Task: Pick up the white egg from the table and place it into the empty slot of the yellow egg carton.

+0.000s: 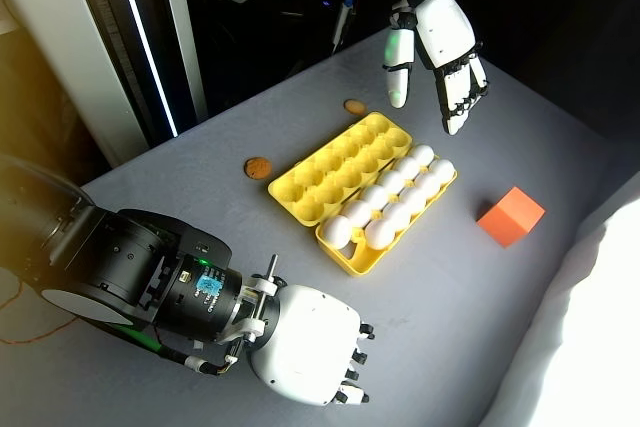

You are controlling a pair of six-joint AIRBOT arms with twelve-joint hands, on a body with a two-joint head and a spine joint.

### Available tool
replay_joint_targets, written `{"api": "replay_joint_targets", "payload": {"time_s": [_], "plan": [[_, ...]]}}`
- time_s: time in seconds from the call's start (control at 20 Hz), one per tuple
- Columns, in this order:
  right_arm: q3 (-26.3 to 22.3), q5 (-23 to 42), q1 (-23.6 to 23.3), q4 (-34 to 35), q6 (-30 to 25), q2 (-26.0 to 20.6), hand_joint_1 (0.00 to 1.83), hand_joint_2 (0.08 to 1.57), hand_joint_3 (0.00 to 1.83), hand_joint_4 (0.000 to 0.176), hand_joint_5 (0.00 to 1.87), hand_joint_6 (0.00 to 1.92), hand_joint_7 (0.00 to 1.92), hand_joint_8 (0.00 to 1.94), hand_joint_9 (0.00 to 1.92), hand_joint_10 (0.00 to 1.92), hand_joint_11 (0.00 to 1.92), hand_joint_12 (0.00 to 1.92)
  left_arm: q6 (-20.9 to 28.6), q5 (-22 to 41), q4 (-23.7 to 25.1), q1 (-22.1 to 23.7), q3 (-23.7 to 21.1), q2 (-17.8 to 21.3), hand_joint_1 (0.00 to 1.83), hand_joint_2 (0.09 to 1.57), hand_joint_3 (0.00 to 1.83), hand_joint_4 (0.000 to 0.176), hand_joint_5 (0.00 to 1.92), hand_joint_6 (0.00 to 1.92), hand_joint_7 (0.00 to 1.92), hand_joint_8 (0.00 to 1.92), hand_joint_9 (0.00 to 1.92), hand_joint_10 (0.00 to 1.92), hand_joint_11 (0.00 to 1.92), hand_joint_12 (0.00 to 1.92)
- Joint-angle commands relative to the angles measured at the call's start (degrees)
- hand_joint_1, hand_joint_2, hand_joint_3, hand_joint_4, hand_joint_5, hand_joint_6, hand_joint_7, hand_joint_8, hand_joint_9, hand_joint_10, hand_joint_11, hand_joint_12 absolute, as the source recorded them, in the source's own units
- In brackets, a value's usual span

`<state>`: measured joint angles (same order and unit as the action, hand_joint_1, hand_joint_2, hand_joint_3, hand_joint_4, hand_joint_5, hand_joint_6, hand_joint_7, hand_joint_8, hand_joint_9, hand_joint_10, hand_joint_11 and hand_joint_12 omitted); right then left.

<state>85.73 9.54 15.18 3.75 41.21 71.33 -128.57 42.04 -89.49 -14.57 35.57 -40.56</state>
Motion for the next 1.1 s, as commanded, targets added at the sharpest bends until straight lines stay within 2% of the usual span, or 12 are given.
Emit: {"api": "replay_joint_targets", "payload": {"time_s": [0.0,0.15,0.35,0.45,0.5,0.55,0.65,0.7,0.8,0.95,1.05], "plan": [[0.3,7.7,-1.0,0.6,-0.4,-0.9,1.36,1.15,0.0,0.0,0.89,1.03,0.94,1.13,0.76,1.35,0.34,1.32,0.0,2.5,3.3,0.6,-0.1,0.7,0.0,1.28,0.0,0.0,0.28,0.01,0.36,0.01,0.39,0.01,0.0,1.01],[0.2,10.4,-1.1,0.6,-0.4,-1.3,1.36,1.16,0.0,0.0,0.88,1.05,0.94,1.14,0.75,1.36,0.34,1.33,0.0,2.5,3.0,0.6,-0.1,0.7,0.0,1.28,0.0,0.0,0.28,0.0,0.36,0.01,0.4,0.01,0.0,1.04],[-0.5,10.4,-1.3,0.6,-0.4,-1.4,1.36,1.15,0.0,0.0,0.89,1.02,0.95,1.13,0.77,1.35,0.32,1.31,0.0,4.8,2.0,1.1,-0.4,0.3,0.0,1.29,0.0,0.0,0.29,0.0,0.36,0.0,0.39,0.0,0.0,1.03],[-1.5,10.5,-1.3,0.1,-0.4,-1.5,1.37,1.14,0.0,0.0,0.9,1.02,0.96,1.09,0.79,1.32,0.36,1.3,0.0,4.3,2.4,0.9,0.2,0.2,0.0,1.29,0.0,0.0,0.31,0.01,0.39,0.01,0.42,0.01,0.0,1.05],[-2.4,10.5,-1.6,-1.9,-1.1,-1.7,1.36,1.15,0.0,0.0,0.89,1.03,0.93,1.15,0.76,1.35,0.33,1.3,-0.3,3.3,2.8,0.9,0.7,0.4,0.0,1.29,0.0,0.0,0.28,0.0,0.38,0.0,0.41,0.0,0.0,1.03],[-2.8,10.6,-1.7,-3.9,-3.2,-1.8,1.36,1.15,0.0,0.0,0.89,1.03,0.93,1.15,0.76,1.35,0.33,1.3,-0.4,2.9,3.0,0.9,1.0,0.4,0.0,1.29,0.0,0.0,0.28,0.0,0.38,0.0,0.41,0.0,0.0,1.03],[-3.2,11.0,-2.4,-11.3,-14.1,-2.2,1.37,1.14,0.0,0.0,0.91,1.01,0.97,1.09,0.8,1.28,0.37,1.28,-0.2,2.9,3.0,1.1,1.3,0.4,0.0,1.29,0.0,0.0,0.28,0.0,0.39,0.01,0.43,0.01,0.0,1.05],[-3.2,11.5,-2.8,-13.5,-17.4,-2.4,1.37,1.14,0.0,0.0,0.92,1.0,0.97,1.1,0.79,1.27,0.36,1.27,-0.2,2.9,3.0,1.1,1.2,0.3,0.0,1.28,0.0,0.0,0.3,0.01,0.4,0.01,0.44,0.01,0.02,1.06],[-3.3,12.1,-3.9,-15.5,-20.3,-2.6,1.37,1.15,0.0,0.0,0.9,1.01,0.95,1.12,0.78,1.33,0.35,1.27,-0.2,2.9,3.0,1.1,1.1,0.4,0.0,1.29,0.0,0.0,0.3,0.01,0.39,0.0,0.42,0.0,0.0,1.08],[-3.3,12.0,-5.5,-24.2,-29.6,-2.7,1.37,1.12,0.0,0.0,0.94,0.97,0.99,1.0,0.82,1.27,0.39,1.21,-0.2,2.7,3.0,1.1,0.8,0.4,0.0,1.29,0.0,0.0,0.27,0.0,0.37,0.0,0.41,0.0,0.0,1.05],[-3.7,11.7,-6.0,-26.8,-31.4,-2.8,1.37,1.13,0.0,0.0,0.94,0.96,0.97,1.06,0.8,1.31,0.38,1.21,-0.2,2.7,3.0,1.2,0.7,0.3,0.0,1.29,0.0,0.0,0.27,0.0,0.36,0.0,0.4,0.0,0.0,1.05]]}}
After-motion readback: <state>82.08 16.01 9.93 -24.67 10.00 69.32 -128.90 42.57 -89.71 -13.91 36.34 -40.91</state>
